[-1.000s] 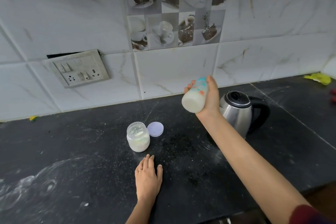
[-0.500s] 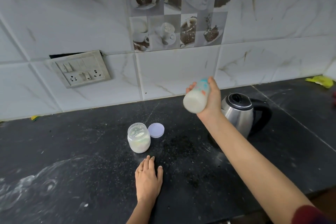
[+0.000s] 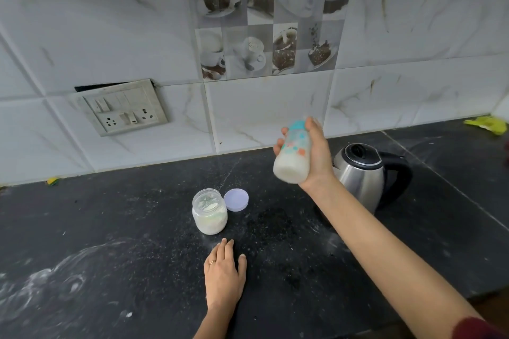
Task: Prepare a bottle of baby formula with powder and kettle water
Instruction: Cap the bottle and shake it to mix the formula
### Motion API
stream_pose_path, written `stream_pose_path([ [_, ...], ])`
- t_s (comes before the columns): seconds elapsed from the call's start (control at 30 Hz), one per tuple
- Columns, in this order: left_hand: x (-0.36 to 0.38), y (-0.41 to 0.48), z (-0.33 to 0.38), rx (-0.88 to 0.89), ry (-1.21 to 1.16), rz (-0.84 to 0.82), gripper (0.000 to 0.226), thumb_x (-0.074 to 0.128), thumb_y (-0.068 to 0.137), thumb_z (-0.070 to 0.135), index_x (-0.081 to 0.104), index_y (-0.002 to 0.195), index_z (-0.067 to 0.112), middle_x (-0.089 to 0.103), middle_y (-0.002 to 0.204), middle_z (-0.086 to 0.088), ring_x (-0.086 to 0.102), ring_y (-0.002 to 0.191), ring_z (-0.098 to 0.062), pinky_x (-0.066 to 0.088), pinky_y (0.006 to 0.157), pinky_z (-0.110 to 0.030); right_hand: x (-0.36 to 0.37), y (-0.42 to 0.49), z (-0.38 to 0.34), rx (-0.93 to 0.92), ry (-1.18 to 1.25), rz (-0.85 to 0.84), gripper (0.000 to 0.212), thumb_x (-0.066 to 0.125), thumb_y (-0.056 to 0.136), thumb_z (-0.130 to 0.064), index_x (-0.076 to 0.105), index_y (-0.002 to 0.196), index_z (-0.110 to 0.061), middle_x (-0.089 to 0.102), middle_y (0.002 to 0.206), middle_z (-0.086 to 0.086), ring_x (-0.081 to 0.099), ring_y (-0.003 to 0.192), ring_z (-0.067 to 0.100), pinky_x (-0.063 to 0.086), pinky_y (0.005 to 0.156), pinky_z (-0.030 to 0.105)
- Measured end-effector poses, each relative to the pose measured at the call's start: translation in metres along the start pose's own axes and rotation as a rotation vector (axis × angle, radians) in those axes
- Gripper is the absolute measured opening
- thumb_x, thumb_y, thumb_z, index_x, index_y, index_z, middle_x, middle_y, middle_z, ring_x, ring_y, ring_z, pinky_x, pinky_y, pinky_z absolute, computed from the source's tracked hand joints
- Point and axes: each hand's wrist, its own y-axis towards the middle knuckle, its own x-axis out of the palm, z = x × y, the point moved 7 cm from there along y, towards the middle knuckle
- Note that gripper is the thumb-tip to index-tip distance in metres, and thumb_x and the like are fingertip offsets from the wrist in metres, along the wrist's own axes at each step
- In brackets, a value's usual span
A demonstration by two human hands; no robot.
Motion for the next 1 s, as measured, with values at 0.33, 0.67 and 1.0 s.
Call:
stream_pose_path([
  [0.33,-0.003,-0.002,0.003,-0.011,-0.003,-0.009,0.048,0.052,0.092,0.039,0.053,0.133,0.013,0.05,0.141,-0.004,0.042,0.133,-0.023,0.032,0.108,-0.039,0.005,0.003,-0.004,-0.018,0.077,0.06,0.037,0.06,0.093,-0.035,0.043,0.123,-0.021,0.055,0.078,0.011,0.059,0.052,0.023,0.056,0.056,0.032],
  [0.67,0.0,-0.001,0.002,0.004,0.026,0.011,0.045,0.06,0.088,0.036,0.06,0.125,0.011,0.058,0.132,-0.006,0.05,0.125,-0.026,0.039,0.102,-0.041,-0.006,0.001,-0.001,0.012,0.032,0.086,0.056,0.062,0.091,-0.037,0.041,0.14,-0.02,0.057,0.082,0.011,0.061,0.055,0.023,0.056,0.056,0.033],
  [1.0,-0.001,-0.001,0.003,0.015,0.035,0.017,0.047,0.06,0.088,0.036,0.058,0.126,0.009,0.058,0.132,-0.008,0.05,0.125,-0.026,0.039,0.103,-0.041,-0.012,-0.003,0.004,0.061,-0.028,0.063,0.05,0.061,0.091,-0.04,0.043,0.134,-0.021,0.058,0.085,0.01,0.062,0.055,0.022,0.056,0.057,0.033],
])
